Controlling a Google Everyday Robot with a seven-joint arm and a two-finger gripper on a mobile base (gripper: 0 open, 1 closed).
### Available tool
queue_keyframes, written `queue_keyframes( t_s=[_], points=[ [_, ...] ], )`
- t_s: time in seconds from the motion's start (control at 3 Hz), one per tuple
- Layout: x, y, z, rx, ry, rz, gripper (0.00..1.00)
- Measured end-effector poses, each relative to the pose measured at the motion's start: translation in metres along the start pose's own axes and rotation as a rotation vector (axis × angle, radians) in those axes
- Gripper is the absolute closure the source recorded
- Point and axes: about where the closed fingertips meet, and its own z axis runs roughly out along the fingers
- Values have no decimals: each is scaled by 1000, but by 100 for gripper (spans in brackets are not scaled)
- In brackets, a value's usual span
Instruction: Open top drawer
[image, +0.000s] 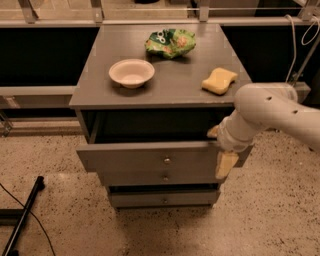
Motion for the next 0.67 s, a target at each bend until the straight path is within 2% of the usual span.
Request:
queue_keyframes(
  t_s=[0.33,0.67],
  points=[
    [-10,-14,-6,32,16,-25,1],
    [-20,-30,-7,55,34,-54,0]
  ],
)
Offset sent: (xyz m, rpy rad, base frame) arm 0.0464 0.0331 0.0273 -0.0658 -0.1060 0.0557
